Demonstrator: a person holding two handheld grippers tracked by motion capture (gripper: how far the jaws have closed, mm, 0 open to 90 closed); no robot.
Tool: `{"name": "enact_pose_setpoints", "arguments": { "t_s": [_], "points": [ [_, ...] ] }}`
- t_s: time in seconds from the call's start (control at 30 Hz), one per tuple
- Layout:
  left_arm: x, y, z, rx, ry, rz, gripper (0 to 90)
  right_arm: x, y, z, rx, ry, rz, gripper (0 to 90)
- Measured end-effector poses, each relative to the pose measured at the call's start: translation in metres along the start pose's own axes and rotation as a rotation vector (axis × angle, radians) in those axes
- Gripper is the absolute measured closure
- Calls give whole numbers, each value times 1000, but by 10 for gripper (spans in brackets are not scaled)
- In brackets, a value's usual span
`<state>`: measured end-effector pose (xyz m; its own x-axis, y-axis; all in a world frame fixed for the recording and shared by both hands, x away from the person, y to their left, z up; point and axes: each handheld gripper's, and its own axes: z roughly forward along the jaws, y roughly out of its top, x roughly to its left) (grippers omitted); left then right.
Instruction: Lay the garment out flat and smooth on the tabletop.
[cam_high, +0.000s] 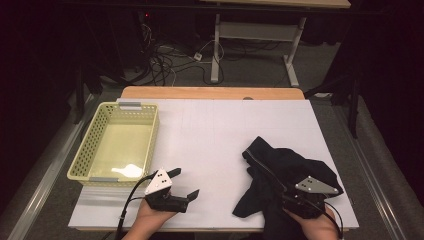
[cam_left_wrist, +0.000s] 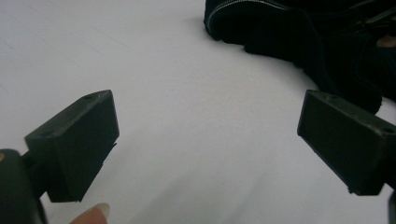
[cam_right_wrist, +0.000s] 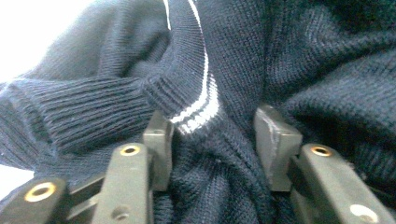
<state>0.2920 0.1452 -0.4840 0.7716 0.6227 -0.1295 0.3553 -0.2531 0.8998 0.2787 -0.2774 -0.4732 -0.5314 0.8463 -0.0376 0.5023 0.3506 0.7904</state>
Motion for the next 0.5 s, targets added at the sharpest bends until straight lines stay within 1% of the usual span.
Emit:
{"name": "enact_pose_setpoints", "arguments": {
  "t_s": [0.1,0.13,0.17,0.23,0.33,0.43,0.5],
  "points": [
    [1,0,0,6,-4,-2,48,3,0,-2,-14,-7,-20,616],
    [1,0,0,6,-4,-3,48,4,1,-3,-20,-4,-28,627],
    [1,0,1,7,-4,-2,48,5,1,-3,-25,2,-26,636],
    [1,1,1,9,-5,-1,48,6,1,-3,-36,19,-26,648],
    [1,1,1,9,-6,-1,48,11,3,-2,-50,51,-51,664],
    [1,1,1,8,-8,-1,48,21,6,2,-60,84,-83,673],
    [1,0,1,9,-7,1,48,29,8,5,-69,118,-97,679]
  ]
}}
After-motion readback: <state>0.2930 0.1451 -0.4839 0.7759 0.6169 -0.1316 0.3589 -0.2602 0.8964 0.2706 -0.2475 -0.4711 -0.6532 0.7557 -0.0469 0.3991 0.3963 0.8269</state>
